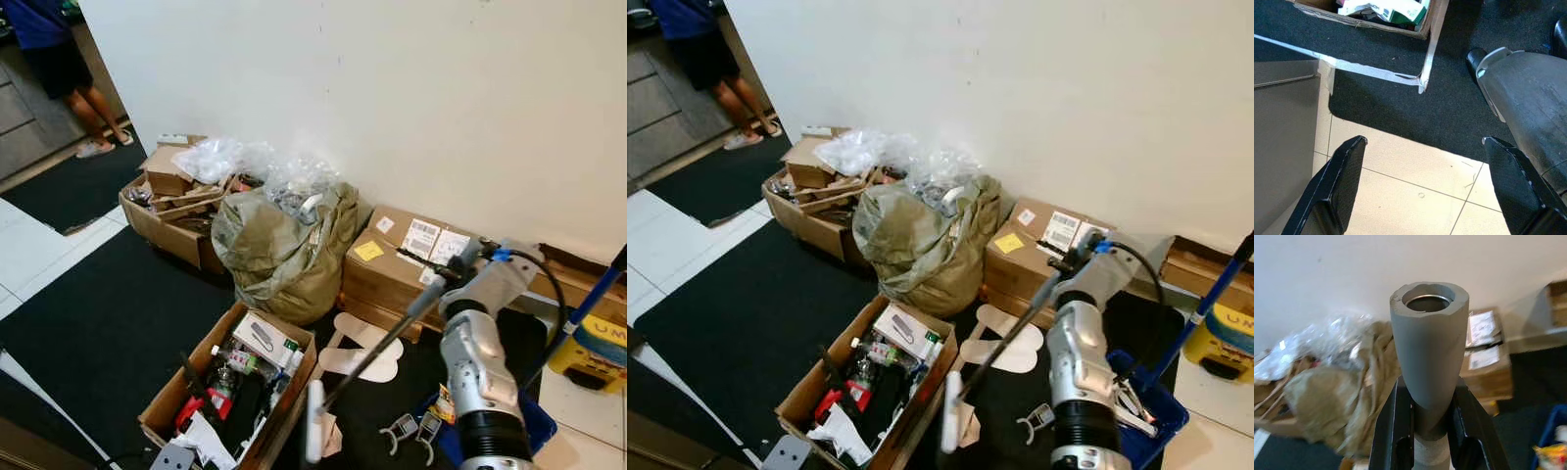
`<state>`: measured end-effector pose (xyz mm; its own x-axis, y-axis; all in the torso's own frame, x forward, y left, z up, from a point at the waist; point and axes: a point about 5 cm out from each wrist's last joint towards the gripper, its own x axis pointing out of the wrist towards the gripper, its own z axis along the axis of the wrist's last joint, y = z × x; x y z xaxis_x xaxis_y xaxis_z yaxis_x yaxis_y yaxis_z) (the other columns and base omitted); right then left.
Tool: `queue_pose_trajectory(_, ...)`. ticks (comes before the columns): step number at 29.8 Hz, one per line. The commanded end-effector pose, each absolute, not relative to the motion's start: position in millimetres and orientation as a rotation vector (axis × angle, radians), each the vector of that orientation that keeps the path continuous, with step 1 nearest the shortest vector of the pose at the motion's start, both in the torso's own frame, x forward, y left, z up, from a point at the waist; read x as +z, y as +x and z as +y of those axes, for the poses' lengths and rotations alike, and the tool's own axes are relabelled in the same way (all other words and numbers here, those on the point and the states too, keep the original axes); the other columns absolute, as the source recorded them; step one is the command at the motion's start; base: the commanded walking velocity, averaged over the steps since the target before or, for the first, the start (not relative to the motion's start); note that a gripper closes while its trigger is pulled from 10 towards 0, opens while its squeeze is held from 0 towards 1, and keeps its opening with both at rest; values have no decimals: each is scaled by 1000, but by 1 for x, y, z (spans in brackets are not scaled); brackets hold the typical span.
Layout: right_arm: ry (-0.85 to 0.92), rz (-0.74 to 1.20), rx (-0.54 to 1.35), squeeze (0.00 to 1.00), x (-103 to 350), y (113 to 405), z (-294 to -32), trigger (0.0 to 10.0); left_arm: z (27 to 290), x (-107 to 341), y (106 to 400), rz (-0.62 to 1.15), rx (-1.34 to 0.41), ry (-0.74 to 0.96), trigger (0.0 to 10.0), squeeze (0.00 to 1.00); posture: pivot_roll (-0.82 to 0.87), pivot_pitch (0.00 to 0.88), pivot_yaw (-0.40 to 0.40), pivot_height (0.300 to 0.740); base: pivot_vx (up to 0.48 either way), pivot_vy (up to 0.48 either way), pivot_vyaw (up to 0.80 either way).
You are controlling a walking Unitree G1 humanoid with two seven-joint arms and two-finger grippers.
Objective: Sweep floor
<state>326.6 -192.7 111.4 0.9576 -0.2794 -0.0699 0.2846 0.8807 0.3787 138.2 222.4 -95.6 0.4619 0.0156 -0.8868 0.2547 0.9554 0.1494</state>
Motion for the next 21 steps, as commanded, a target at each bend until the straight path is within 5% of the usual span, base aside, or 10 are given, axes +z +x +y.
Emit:
queue_pose_trajectory(1, 437, -6, -245, 0, 112, 327, -181, 10000, 228, -97, 130, 1113, -143, 282, 10000, 0, -24, 107, 92, 740, 0, 0, 0)
queue_pose_trajectory(6, 399, 3, -209, 0, 109, 328, -171, 10000, 227, -99, 126, 1122, -149, 284, 10000, 0, -15, 126, 88, 740, 0, 0, 0)
queue_pose_trajectory(12, 141, 50, -125, 0, 88, 323, -155, 10000, 227, -101, 119, 1132, -152, 287, 10000, 0, -8, 157, 79, 740, 0, 0, 0)
queue_pose_trajectory(21, -34, 46, -117, 0, 80, 320, -160, 10000, 227, -102, 114, 1109, -115, 309, 10000, 0, -21, 180, 52, 740, 0, 0, 0)
